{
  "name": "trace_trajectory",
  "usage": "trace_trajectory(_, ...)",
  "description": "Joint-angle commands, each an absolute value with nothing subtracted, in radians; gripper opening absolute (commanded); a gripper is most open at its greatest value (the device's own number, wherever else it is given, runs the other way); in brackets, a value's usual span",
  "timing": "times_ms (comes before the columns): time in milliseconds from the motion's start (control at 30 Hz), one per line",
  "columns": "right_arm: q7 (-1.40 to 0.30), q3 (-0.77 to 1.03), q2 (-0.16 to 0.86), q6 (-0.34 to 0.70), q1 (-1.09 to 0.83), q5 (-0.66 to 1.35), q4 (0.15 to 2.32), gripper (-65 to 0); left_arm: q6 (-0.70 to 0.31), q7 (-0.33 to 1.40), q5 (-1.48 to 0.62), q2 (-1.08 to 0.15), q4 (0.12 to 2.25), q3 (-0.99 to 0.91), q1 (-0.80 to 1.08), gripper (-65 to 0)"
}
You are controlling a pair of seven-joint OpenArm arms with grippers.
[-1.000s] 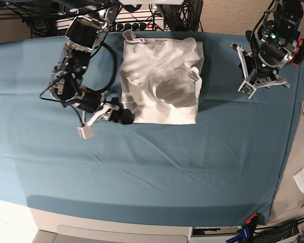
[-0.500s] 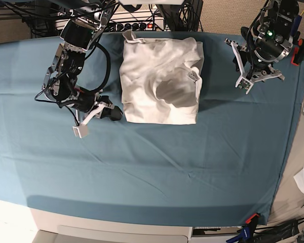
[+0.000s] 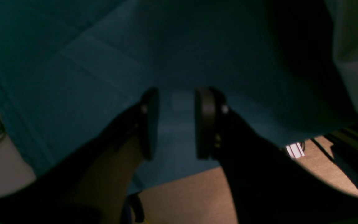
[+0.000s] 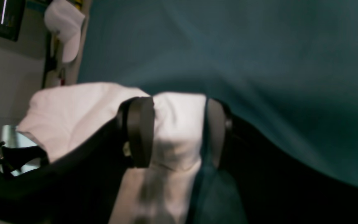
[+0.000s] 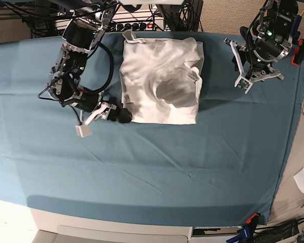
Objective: Fold the T-shirt properly
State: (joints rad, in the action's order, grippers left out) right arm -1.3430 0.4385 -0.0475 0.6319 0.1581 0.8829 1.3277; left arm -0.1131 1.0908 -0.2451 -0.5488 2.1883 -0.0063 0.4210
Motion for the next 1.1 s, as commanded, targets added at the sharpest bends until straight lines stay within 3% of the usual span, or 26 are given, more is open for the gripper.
trace_trajectory(0,-1.330,0.437,-0.044,0.639,0.181,0.933,1.322,-36.5,-0.113,1.076,-0.240,-0.560,2.202,-0.013,0.421,-44.3)
trace_trajectory(200,-1.361,0.437,-0.044,0.640,0.181,1.006,1.265,-38.3,-0.113,1.077,-0.240,-0.560,2.202,-0.013,0.421,-44.3)
trace_trajectory(333,-1.366,0.438,-0.044,0.640,0.181,1.006,1.266,-61.8,-0.113,1.086,-0.268,-0.561,2.202,-0.013,0.424,-44.3)
trace_trajectory(367,-1.370,0.438,-0.044,0.640,0.181,1.006,1.266,-64.9,-0.114,1.084,-0.291,-0.560,2.202,-0.016,0.431,-44.3)
trace_trajectory(633,-1.373,0.438,-0.044,0.641,0.181,1.006,1.266,-65.0,-0.240,1.085,-0.559,-0.560,2.202,-0.038,0.517,-44.2)
trace_trajectory(767,-1.376,0.438,-0.044,0.649,0.180,1.006,1.266,-65.0,-0.319,1.090,-0.653,-0.558,2.202,-0.038,0.517,-37.0)
trace_trajectory(833,-1.378,0.438,-0.044,0.663,0.181,1.006,1.266,-65.0,-0.324,1.085,-0.651,-0.544,2.200,-0.038,0.518,-34.4)
trace_trajectory(1067,-1.378,0.438,-0.044,0.662,0.181,1.006,1.266,-65.0,-0.342,1.082,-0.705,-0.459,2.115,-0.038,0.500,-34.0)
